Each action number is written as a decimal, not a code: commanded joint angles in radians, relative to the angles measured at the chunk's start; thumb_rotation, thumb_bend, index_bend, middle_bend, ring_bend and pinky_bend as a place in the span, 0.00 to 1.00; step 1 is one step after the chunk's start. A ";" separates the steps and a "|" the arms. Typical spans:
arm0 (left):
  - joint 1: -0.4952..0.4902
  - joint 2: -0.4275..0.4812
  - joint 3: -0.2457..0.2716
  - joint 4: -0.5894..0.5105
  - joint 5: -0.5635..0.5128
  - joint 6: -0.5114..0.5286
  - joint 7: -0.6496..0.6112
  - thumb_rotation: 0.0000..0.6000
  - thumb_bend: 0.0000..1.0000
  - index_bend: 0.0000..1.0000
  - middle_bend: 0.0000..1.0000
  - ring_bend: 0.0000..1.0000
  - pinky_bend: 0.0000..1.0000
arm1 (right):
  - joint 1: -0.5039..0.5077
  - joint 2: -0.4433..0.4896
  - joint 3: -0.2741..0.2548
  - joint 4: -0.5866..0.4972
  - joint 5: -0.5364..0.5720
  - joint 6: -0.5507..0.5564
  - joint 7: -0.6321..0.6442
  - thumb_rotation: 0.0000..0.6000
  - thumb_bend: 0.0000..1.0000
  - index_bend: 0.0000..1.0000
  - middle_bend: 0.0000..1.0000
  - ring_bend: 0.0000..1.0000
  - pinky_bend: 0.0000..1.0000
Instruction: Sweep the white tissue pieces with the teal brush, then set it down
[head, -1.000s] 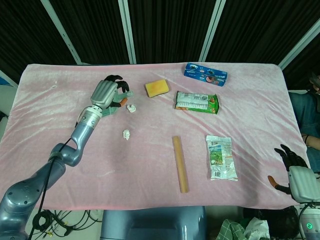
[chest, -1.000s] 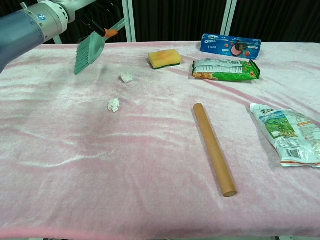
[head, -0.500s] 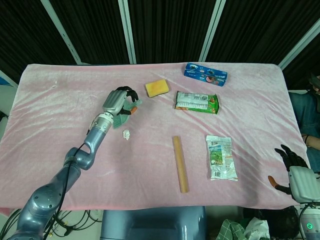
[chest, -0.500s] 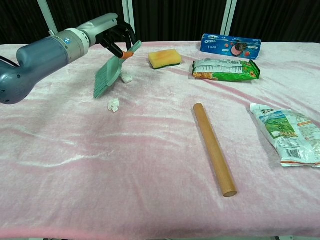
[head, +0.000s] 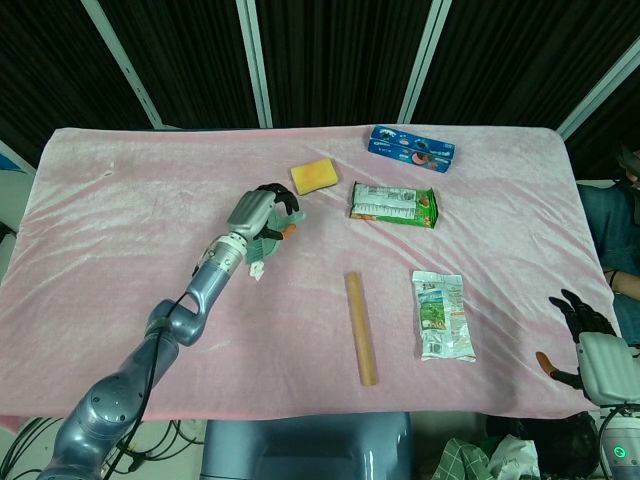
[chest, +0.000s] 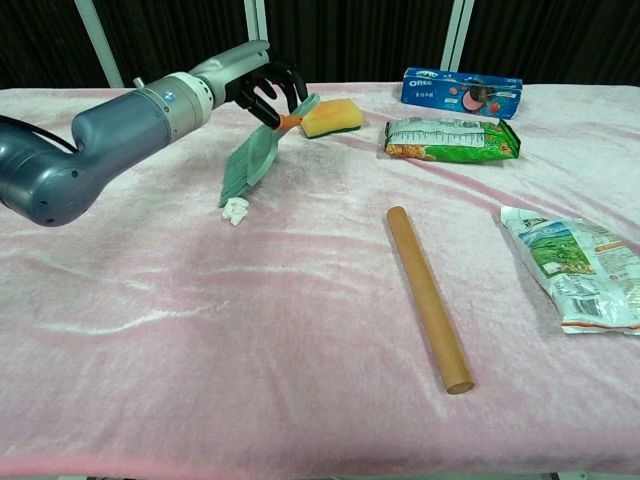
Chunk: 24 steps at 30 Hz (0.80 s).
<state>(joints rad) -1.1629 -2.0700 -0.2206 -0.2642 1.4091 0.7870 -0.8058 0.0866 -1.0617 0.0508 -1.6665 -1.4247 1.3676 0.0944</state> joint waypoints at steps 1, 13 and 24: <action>-0.016 -0.004 -0.012 -0.010 -0.008 0.021 -0.027 1.00 0.38 0.60 0.60 0.20 0.23 | 0.000 0.000 0.000 0.000 -0.001 0.000 0.000 1.00 0.19 0.16 0.07 0.12 0.17; -0.026 0.035 -0.049 -0.146 -0.014 0.161 -0.139 1.00 0.38 0.61 0.60 0.21 0.25 | 0.000 0.002 0.000 -0.001 0.001 -0.001 -0.002 1.00 0.19 0.16 0.07 0.12 0.17; 0.034 0.193 0.020 -0.304 0.037 0.185 -0.007 1.00 0.38 0.61 0.61 0.21 0.25 | 0.000 0.001 0.000 -0.001 -0.001 0.000 -0.006 1.00 0.19 0.16 0.07 0.12 0.17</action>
<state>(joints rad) -1.1533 -1.9201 -0.2272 -0.5270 1.4298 0.9745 -0.8440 0.0865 -1.0610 0.0505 -1.6671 -1.4252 1.3680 0.0888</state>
